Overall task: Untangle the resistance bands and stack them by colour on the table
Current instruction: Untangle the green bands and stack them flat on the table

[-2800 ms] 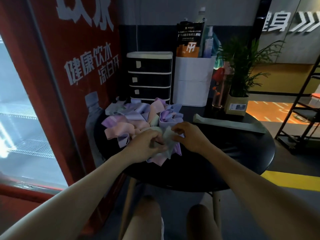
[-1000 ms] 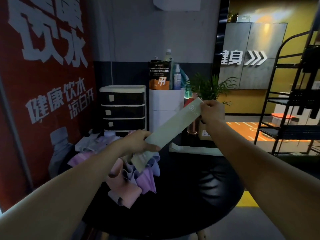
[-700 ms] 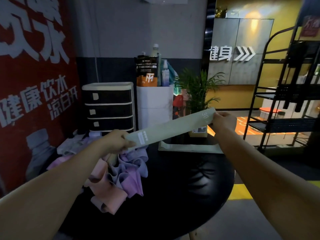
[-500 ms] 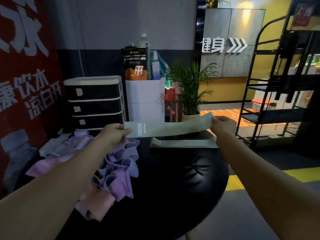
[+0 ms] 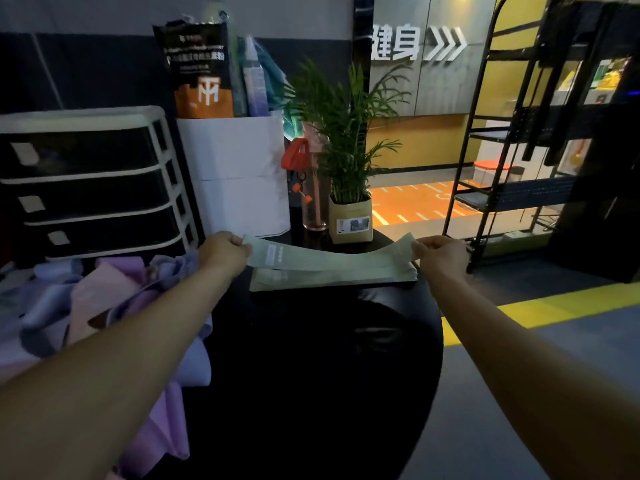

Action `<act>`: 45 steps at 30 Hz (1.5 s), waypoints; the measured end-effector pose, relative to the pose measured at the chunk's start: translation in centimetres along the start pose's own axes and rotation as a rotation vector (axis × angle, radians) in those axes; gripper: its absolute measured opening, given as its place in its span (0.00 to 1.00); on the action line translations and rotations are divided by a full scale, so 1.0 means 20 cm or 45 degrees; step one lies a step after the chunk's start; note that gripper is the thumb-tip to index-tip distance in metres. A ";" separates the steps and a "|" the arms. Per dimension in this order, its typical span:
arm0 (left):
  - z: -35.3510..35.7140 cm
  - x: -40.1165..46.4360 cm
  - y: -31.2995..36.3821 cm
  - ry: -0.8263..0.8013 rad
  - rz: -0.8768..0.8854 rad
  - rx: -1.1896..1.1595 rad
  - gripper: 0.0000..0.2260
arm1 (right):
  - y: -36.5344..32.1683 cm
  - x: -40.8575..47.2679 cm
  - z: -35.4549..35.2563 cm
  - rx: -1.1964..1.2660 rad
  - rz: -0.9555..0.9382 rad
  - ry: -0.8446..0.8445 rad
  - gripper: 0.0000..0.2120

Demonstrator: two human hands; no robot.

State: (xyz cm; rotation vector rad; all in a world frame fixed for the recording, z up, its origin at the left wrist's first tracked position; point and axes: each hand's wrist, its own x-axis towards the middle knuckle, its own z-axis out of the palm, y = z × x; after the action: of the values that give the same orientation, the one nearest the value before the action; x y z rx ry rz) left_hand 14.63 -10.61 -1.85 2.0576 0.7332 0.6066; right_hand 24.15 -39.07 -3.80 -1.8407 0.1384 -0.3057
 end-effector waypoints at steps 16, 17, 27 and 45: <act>0.20 0.10 -0.11 -0.118 0.032 0.470 0.07 | 0.18 0.18 0.13 -0.303 -0.107 -0.046 0.08; 0.21 0.11 -0.12 -0.113 0.039 0.490 0.09 | 0.19 0.18 0.14 -0.316 -0.111 -0.041 0.08; 0.21 0.12 -0.14 -0.096 0.430 0.593 0.20 | 0.14 0.12 0.15 -0.747 -0.567 -0.149 0.17; 0.30 0.16 -0.11 -0.871 0.684 0.918 0.29 | 0.01 0.08 0.38 -1.149 -0.622 -1.140 0.31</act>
State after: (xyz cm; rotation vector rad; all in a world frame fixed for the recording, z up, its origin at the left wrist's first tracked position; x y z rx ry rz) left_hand 20.11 -10.77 -6.29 2.9165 -0.0474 -0.1592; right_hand 27.78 -32.58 -5.82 -2.7106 -0.9412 0.3387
